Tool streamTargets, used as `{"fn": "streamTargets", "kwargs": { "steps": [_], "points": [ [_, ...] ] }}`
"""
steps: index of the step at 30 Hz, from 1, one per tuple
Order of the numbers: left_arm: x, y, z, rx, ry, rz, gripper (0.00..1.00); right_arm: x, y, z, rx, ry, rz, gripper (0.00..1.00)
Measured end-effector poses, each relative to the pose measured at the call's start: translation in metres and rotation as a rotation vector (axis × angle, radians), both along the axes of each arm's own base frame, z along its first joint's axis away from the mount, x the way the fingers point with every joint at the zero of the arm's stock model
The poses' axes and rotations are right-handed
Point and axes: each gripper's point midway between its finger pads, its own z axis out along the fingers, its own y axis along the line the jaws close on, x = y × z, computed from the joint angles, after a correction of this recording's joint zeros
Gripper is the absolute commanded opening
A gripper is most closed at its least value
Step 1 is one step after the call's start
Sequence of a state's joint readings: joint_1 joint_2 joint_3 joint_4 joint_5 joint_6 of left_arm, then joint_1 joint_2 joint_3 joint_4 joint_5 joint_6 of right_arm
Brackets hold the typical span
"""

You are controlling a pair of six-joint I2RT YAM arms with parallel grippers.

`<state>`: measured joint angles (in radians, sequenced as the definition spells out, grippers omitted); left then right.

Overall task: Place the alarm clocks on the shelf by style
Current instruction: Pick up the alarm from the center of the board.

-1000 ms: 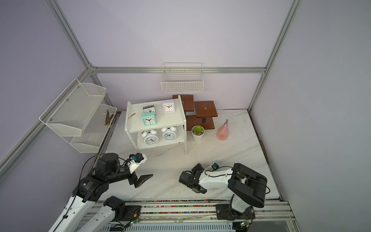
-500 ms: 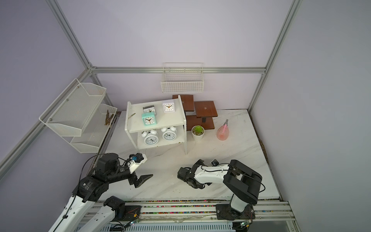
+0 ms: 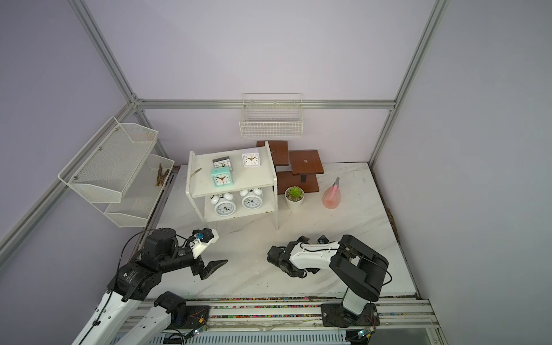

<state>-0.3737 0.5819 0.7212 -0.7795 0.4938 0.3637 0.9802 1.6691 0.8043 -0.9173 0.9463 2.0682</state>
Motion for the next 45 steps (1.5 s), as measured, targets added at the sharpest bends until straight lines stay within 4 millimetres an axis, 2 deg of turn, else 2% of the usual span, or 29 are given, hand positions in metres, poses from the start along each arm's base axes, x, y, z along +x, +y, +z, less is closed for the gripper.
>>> {"fn": "streamTargets", "kwargs": {
  "steps": [7, 10, 13, 24, 36, 41, 45],
  "points": [
    [0.0, 0.0, 0.0, 0.003, -0.007, -0.005, 1.0, 0.004, -0.007, -0.006, -0.037, 0.017, -0.029, 0.89],
    [0.0, 0.0, 0.0, 0.003, -0.008, -0.006, 1.0, 0.007, -0.007, -0.008, -0.045, 0.02, -0.036, 0.82],
    [0.0, 0.0, 0.0, 0.007, -0.013, -0.008, 1.0, 0.01, -0.006, -0.007, -0.05, 0.015, -0.041, 0.79],
    [0.0, 0.0, 0.0, 0.009, -0.014, -0.007, 1.0, 0.021, -0.01, -0.005, -0.076, 0.003, -0.068, 0.8],
    [-0.001, 0.001, -0.008, 0.019, 0.005, -0.008, 1.0, 0.027, -0.009, -0.003, -0.111, 0.007, -0.045, 0.52],
    [-0.001, 0.001, -0.008, 0.019, 0.005, -0.008, 1.0, 0.029, -0.008, -0.001, -0.125, 0.014, -0.022, 0.49],
    [-0.001, 0.001, -0.008, 0.019, 0.005, -0.008, 1.0, 0.031, -0.006, 0.009, -0.117, 0.01, 0.014, 0.49]
  ]
}}
